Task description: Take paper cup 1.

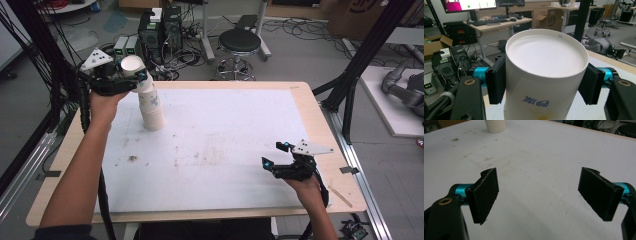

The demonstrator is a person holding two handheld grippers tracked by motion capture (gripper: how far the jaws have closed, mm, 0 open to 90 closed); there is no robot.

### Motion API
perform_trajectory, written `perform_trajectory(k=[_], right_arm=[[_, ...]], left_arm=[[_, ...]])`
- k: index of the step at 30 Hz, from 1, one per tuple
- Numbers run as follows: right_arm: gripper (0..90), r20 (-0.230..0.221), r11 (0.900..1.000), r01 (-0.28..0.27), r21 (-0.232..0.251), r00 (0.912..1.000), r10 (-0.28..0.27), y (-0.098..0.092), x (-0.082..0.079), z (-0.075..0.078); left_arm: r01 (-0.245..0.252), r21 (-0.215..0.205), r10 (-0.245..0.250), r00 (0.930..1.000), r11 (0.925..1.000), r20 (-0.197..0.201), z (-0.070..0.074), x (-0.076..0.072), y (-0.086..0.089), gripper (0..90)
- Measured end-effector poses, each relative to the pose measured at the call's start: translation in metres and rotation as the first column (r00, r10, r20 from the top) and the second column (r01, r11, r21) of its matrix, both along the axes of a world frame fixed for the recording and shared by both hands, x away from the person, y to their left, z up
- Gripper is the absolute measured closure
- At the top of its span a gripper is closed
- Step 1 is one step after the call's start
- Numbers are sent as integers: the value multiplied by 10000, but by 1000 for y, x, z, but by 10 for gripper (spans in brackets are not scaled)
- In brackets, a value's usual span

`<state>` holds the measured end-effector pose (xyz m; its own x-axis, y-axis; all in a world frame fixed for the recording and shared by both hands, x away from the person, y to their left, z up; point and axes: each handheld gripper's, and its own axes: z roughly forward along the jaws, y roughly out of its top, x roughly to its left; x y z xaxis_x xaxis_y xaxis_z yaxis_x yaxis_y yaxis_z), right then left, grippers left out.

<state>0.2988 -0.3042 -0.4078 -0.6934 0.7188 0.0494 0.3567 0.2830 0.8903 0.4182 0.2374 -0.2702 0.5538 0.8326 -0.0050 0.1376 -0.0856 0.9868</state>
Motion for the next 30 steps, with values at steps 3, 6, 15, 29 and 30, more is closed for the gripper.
perform_trajectory(k=[3, 6, 15, 29, 30], right_arm=[[172, -34, 10000, -87, -16, 10000, 87, 1, 0, 0], [172, -87, 9999, -144, 1, 9999, 144, 3, 0, 0], [172, -125, 9993, -365, -56, 9993, 364, 9, 2, 0], [172, -57, 9963, -847, 159, 9964, 848, 20, 6, 1], [172, -57, 9963, -847, 159, 9964, 848, 20, 6, 1]], left_arm=[[284, 54, -284, 9996, 9996, 21, 5, -11, 1, 337], [819, -65, -817, 9965, 9966, 184, 9, -22, -3, 338], [2598, -308, -2596, 9657, 9652, 88, 2, -50, -25, 339], [3826, -457, -3844, 9222, 9228, -422, -36, -65, -50, 338], [3853, -474, -3873, 9210, 9216, -428, -39, -66, -53, 338]])
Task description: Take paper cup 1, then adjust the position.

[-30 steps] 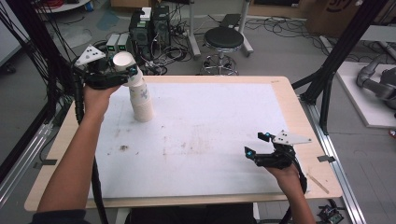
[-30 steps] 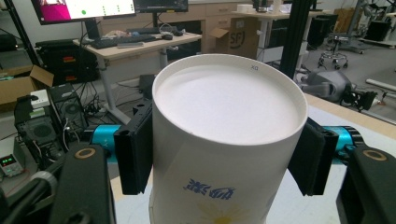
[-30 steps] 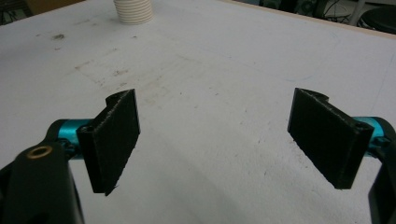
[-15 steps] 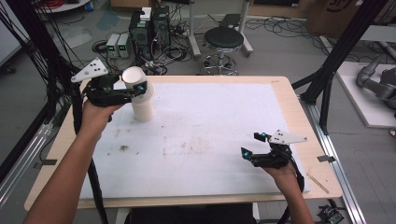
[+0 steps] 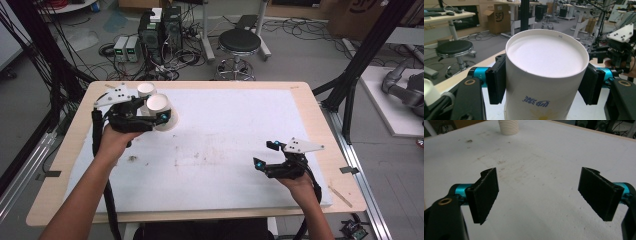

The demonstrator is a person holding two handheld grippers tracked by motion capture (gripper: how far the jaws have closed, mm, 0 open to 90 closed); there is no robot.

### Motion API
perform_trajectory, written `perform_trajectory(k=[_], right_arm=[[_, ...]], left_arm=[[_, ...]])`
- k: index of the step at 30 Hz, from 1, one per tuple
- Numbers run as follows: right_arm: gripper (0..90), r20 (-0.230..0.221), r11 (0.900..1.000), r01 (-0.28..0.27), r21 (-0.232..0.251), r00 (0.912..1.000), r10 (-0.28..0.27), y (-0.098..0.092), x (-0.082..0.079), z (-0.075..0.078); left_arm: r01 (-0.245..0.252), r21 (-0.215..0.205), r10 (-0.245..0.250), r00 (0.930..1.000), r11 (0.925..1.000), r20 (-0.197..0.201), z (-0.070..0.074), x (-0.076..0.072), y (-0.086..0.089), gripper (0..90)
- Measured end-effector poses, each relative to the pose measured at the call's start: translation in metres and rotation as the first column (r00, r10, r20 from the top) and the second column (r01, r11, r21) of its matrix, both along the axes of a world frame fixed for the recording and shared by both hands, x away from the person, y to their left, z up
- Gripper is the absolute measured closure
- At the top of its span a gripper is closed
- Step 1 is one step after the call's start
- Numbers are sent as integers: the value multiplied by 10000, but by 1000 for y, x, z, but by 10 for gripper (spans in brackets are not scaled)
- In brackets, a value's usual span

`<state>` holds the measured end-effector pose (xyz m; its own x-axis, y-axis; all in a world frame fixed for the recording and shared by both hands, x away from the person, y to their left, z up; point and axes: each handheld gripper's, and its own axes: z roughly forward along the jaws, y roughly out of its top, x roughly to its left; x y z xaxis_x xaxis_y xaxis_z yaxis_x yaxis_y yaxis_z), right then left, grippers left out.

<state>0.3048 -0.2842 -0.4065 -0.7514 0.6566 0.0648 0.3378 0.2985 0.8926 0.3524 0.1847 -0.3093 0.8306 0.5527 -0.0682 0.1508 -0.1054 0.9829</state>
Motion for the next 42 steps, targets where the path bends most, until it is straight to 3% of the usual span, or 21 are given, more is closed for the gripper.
perform_trajectory(k=[8, 15, 20, 28, 36, 42], right_arm=[[172, -34, 9999, -170, 8, 9999, 170, 3, 2, -2], [172, 32, 9990, -401, 172, 9992, 401, 4, -1, 2], [172, 67, 9978, -617, 239, 9981, 615, 8, 0, 4], [172, 72, 9940, -1072, 223, 9942, 1070, 19, 4, 6], [172, 69, 9791, -2002, 346, 9797, 2001, 44, 8, 11], [172, 5, 9654, -2560, 491, 9666, 2563, 58, 10, 11]], left_arm=[[466, 80, -463, 9985, 9989, -299, -24, -3, -16, 337], [804, 112, -797, 9954, 9967, -537, -33, -5, -25, 336], [921, 288, -906, 9946, 9953, -501, -35, -7, -30, 335], [1190, 232, -1173, 9911, 9926, -633, -47, -11, -38, 334], [1752, 255, -1730, 9824, 9842, -703, -55, -17, -51, 334], [2309, 306, -2282, 9708, 9725, -740, -57, -20, -62, 336]])
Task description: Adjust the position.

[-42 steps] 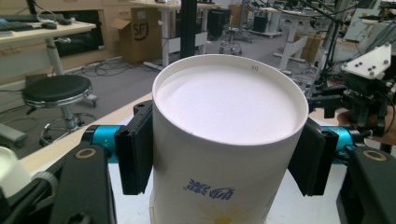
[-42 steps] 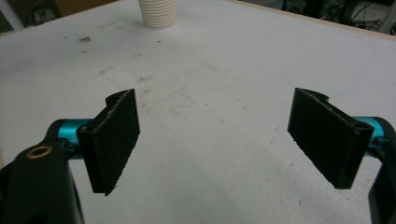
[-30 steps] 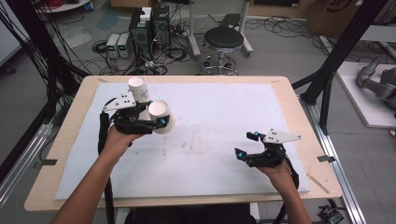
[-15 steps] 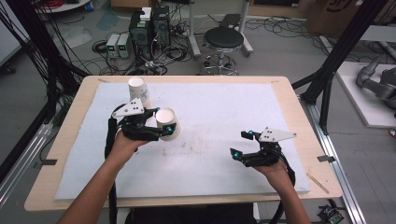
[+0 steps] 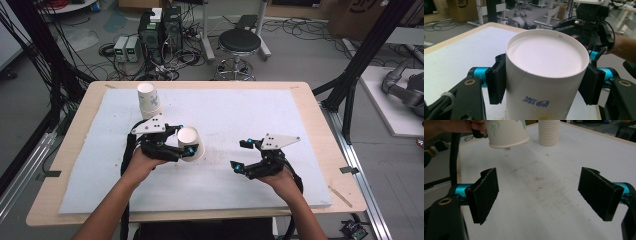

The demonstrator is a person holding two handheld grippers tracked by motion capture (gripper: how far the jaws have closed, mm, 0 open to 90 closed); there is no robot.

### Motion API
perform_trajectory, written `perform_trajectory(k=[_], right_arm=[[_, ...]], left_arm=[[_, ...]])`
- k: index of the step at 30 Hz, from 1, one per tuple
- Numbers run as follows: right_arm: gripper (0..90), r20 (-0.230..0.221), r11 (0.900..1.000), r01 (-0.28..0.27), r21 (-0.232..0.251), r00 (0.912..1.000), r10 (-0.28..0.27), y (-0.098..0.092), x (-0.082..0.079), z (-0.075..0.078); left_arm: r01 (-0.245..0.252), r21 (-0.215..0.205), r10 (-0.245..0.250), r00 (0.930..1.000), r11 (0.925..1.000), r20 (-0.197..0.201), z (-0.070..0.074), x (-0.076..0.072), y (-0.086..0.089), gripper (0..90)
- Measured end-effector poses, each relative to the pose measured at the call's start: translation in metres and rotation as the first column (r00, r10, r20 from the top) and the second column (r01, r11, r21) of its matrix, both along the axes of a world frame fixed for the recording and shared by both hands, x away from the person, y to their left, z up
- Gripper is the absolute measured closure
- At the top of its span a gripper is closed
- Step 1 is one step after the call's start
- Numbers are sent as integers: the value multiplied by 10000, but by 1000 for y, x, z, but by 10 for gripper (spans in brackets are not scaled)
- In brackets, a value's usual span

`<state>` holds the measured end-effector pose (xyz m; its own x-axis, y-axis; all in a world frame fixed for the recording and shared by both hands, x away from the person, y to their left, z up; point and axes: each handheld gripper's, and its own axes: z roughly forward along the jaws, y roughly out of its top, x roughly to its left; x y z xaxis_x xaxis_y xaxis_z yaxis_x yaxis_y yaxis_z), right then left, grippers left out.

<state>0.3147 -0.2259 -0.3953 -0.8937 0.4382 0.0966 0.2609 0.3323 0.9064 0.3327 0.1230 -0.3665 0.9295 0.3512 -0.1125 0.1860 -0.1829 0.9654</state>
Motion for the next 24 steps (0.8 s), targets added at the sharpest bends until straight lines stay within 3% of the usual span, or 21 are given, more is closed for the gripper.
perform_trajectory(k=[4, 14, 24], right_arm=[[172, -96, 9990, -440, 52, 9990, 440, 9, 1, 0], [172, -74, 9957, -916, 127, 9958, 917, 19, 2, 0], [172, -101, 9874, -1574, 187, 9874, 1576, 38, 2, 1]], left_arm=[[365, -15, -365, 9993, 9993, -22, -2, -1, -8, 338], [1000, 48, -1000, 9949, 9950, -93, -5, -1, -27, 339], [1408, 25, -1408, 9900, 9900, -110, -4, -3, -40, 341]])
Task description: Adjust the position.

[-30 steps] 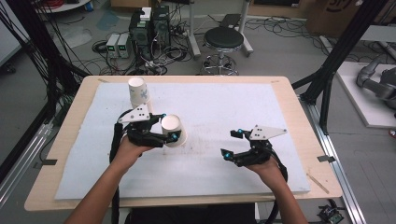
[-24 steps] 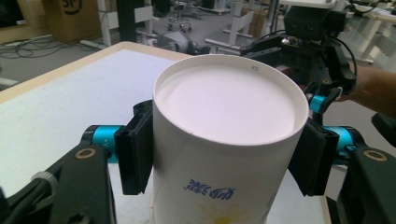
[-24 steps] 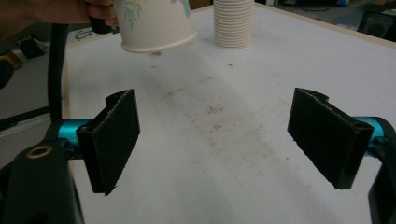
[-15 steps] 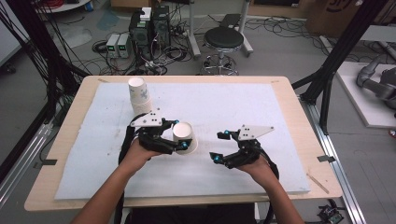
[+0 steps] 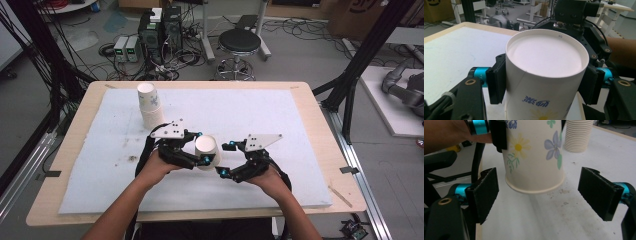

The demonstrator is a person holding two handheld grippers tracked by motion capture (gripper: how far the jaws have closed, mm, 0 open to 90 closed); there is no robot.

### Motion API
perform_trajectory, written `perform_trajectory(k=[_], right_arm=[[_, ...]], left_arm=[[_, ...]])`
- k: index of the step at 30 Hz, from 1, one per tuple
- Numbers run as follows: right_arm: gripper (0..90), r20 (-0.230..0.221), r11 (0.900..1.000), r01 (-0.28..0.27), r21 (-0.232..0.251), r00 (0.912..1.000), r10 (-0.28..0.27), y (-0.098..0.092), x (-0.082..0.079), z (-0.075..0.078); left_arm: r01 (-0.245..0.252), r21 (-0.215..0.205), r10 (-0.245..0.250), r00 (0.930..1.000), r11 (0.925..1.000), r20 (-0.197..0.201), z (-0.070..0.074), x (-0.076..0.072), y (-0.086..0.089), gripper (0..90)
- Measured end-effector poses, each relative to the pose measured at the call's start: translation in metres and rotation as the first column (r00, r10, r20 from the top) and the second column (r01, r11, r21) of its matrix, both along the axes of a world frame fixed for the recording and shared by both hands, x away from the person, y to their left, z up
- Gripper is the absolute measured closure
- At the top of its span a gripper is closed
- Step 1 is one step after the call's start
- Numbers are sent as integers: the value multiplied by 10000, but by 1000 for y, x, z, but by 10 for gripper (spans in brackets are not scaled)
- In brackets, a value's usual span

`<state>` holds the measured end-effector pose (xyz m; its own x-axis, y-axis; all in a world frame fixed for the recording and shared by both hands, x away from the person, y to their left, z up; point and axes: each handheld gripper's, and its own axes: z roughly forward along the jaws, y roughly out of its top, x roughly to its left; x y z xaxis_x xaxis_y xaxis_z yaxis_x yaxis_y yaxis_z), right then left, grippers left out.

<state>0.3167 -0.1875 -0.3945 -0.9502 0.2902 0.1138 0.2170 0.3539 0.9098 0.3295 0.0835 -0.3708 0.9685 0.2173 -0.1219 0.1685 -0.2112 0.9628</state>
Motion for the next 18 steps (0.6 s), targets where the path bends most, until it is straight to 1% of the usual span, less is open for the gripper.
perform_trajectory(k=[1, 2, 3, 8, 9, 11, 15, 18], right_arm=[[172, -47, 9999, -114, 85, 9999, 115, 2, 0, -1], [172, -47, 9999, -114, 85, 9999, 115, 2, 0, -1], [172, -40, 9997, -173, 185, 9998, 174, 4, 0, -1], [172, -79, 9994, -296, 177, 9995, 297, 8, 0, -2], [173, -58, 9993, -334, 176, 9994, 335, 9, 1, -2], [173, -165, 9990, -408, 179, 9990, 411, 10, 1, -3], [172, -163, 9986, -494, 182, 9986, 497, 13, 1, -4], [173, -186, 9981, -575, 208, 9981, 579, 15, 1, -5]], left_arm=[[32, -34, -32, 10000, 10000, -18, 0, 0, -1, 341], [63, -49, -63, 10000, 10000, -38, 0, 0, -1, 341], [91, -53, -91, 10000, 9999, -36, 0, 0, -1, 341], [311, -155, -311, 9995, 9994, 13, 0, -1, -3, 342], [381, -215, -381, 9993, 9990, -13, 0, -1, -4, 341], [480, -257, -481, 9988, 9985, -17, -1, -1, -5, 341], [661, -278, -663, 9978, 9974, -50, -1, -2, -7, 342], [750, -371, -752, 9972, 9965, -46, -1, -2, -9, 342]])
